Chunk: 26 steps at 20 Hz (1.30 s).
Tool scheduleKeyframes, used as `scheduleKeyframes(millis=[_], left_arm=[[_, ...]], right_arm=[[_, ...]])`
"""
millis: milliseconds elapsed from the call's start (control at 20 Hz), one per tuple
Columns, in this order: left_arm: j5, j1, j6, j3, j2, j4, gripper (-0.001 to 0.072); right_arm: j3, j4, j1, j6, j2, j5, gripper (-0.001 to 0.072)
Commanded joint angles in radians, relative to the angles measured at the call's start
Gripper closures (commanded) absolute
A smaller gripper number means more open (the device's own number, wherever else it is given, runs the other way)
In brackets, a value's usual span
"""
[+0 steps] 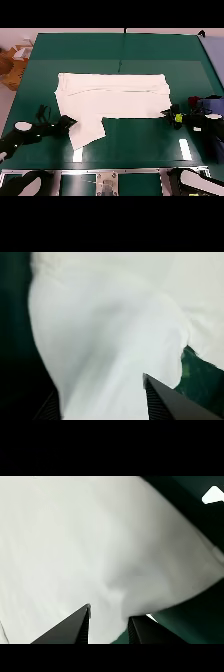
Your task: Fold the shirts.
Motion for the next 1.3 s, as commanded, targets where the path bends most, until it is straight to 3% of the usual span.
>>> scheduleKeyframes(millis=[0,50,100,150,250,400,550,850,1250], left_arm=[[0.05,-0.073,0.059,0.003,-0.059,-0.103,0.011],[0.041,-0.073,0.06,0.017,-0.058,-0.098,0.0315],[0.024,-0.073,0.061,0.039,-0.058,-0.073,0.0673],[-0.013,-0.073,0.076,0.067,-0.057,-0.033,0.0682],[-0.102,-0.073,0.065,0.138,-0.042,0.087,0.0683],[-0.246,-0.073,-0.075,0.232,0.017,0.338,0.0683],[-0.365,-0.073,-0.146,0.254,0.093,0.494,0.0683],[-0.517,-0.074,-0.159,0.293,0.116,0.521,0.0683],[-0.422,-0.074,-0.158,0.607,0.045,0.52,0.0683]], right_arm=[[0.009,0.026,0.024,0.0,-0.028,-0.069,0.0379],[0.014,0.024,0.024,-0.002,-0.028,-0.069,0.0386],[0.019,0.023,0.024,-0.021,-0.028,-0.061,0.0509],[0.023,0.022,0.019,-0.048,-0.027,-0.039,0.0702],[0.029,0.013,-0.001,-0.104,-0.027,0.024,0.0699],[0.031,-0.093,-0.045,-0.109,-0.016,0.111,0.0699],[0.031,-0.205,-0.109,-0.108,0.035,0.215,0.0699],[0.035,-0.245,-0.195,-0.108,0.22,0.359,0.0699],[0.259,-0.176,-0.057,-0.076,0.21,0.341,0.0699]])
